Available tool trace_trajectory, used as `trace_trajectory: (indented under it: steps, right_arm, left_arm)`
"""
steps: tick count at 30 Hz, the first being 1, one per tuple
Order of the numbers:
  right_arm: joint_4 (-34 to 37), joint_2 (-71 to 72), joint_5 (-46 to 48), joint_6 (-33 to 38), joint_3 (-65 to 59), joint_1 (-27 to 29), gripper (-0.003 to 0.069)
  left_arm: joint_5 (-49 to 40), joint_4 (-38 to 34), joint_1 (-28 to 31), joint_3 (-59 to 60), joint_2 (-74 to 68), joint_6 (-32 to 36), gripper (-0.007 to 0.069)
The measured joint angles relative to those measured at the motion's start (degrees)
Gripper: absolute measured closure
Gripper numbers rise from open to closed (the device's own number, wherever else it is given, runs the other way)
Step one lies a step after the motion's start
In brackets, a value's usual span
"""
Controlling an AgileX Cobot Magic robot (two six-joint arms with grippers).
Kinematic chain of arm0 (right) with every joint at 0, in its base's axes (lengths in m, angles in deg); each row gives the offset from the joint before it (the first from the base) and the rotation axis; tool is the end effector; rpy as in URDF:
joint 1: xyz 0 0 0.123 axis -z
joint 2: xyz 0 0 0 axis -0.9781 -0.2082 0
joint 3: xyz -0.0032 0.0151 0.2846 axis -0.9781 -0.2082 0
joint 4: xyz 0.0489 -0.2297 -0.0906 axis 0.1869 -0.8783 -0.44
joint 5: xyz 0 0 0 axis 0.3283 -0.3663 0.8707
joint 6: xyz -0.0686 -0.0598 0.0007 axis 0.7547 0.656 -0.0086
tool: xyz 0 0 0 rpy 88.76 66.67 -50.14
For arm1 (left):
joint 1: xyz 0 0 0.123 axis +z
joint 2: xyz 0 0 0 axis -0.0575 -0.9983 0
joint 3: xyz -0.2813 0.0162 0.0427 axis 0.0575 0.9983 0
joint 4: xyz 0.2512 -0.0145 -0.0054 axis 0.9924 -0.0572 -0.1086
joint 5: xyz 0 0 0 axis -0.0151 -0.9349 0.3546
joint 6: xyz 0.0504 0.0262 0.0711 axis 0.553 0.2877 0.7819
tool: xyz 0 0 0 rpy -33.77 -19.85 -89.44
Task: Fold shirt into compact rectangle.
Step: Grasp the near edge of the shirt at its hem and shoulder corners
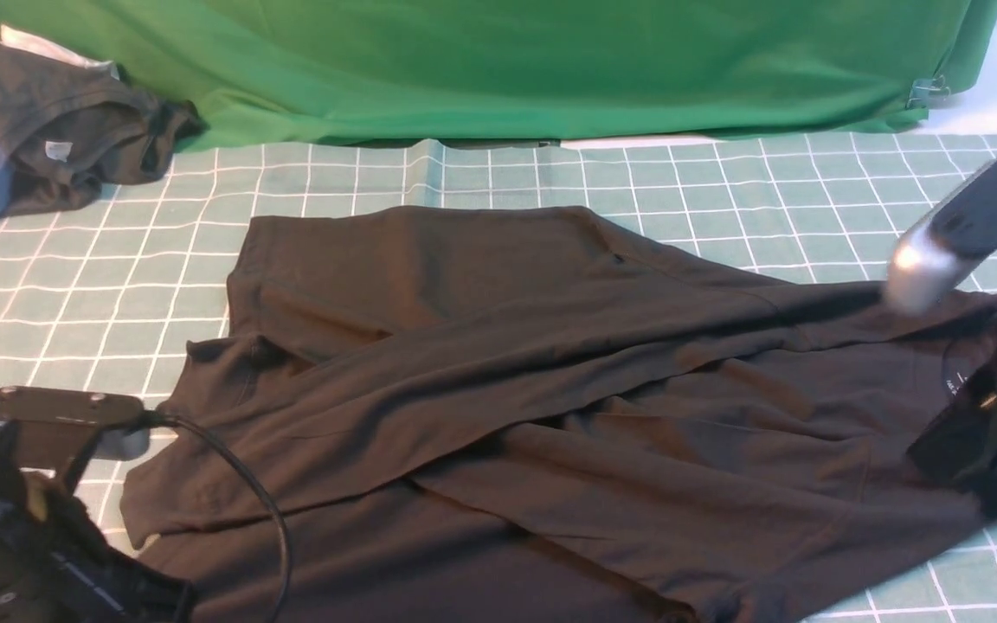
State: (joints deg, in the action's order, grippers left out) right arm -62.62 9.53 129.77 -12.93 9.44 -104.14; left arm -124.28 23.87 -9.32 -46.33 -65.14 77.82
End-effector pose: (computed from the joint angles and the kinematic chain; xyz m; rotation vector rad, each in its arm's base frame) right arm 0.1862 0.1125 0.3071 -1.1201 2.5908 0.3249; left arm 0.1601 -0.0316 0.2197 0.0925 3.0606 0.0475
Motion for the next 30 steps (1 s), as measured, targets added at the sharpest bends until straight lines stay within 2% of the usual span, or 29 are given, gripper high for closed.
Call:
trace_trajectory:
  steps: [3,4,7,9,11,12,14,16,20,22,26,28,29,30]
  right_arm:
    - [0.0,-2.1,-1.7,0.2,-0.7,-3.6,0.0454]
    - [-0.6,-3.9,-3.9,0.2,-1.2,-6.4,0.0413]
    - [-3.4,-9.1,-7.9,-2.1,-1.5,-10.3,0.0298]
    - [-4.0,-10.8,-8.7,-3.3,-1.5,-10.8,0.0253]
    - [-4.9,-15.6,-9.7,-4.4,-1.5,-11.1,0.0167]
    - [-5.0,-15.9,-9.8,-4.5,-1.5,-11.1,0.0162]
    - [-5.3,-20.8,-10.7,-4.7,-1.5,-11.1,0.0099]
    - [-5.4,-23.1,-11.2,-4.7,-1.5,-11.3,0.0080]
    - [-5.8,-26.7,-12.8,-4.7,-1.9,-12.4,0.0070]
    - [-5.8,-27.8,-16.7,-4.7,-3.1,-13.3,0.0070]
    - [-5.9,-28.7,-21.1,-4.4,-5.6,-14.9,0.0102]
    - [-6.1,-28.8,-21.5,-4.3,-6.4,-15.4,0.0153]
    - [-6.3,-28.8,-21.7,-4.6,-6.8,-15.6,0.0232]
    - [-6.4,-28.8,-21.6,-5.0,-6.8,-15.7,0.0279]
  left_arm:
    - [-1.0,0.3,0.0,0.0,0.4,-0.3,0.0619]
    - [-1.3,0.5,0.0,0.0,0.4,-0.4,0.0617]
    - [-1.4,0.6,0.0,0.0,0.4,-0.7,0.0618]
    - [-1.3,0.6,0.0,0.0,0.4,-0.7,0.0618]
    - [-1.3,0.6,0.0,0.0,0.4,-0.8,0.0618]
    - [-1.3,0.6,0.0,0.0,0.4,-0.8,0.0618]
    - [-1.3,0.6,0.0,0.0,0.4,-0.8,0.0618]
    - [-1.3,0.6,0.0,0.0,0.4,-0.8,0.0618]
    - [-1.2,0.6,0.0,0.0,0.4,-0.8,0.0618]
    - [-1.0,0.6,0.0,0.0,0.4,-0.9,0.0618]
    - [-0.9,0.7,0.0,0.0,0.4,-0.9,0.0618]
    - [-0.9,0.7,0.0,0.0,0.4,-0.9,0.0618]
    - [-0.9,0.7,0.0,0.0,0.4,-0.9,0.0618]
    - [-0.9,0.7,0.0,0.0,0.4,-0.9,0.0618]
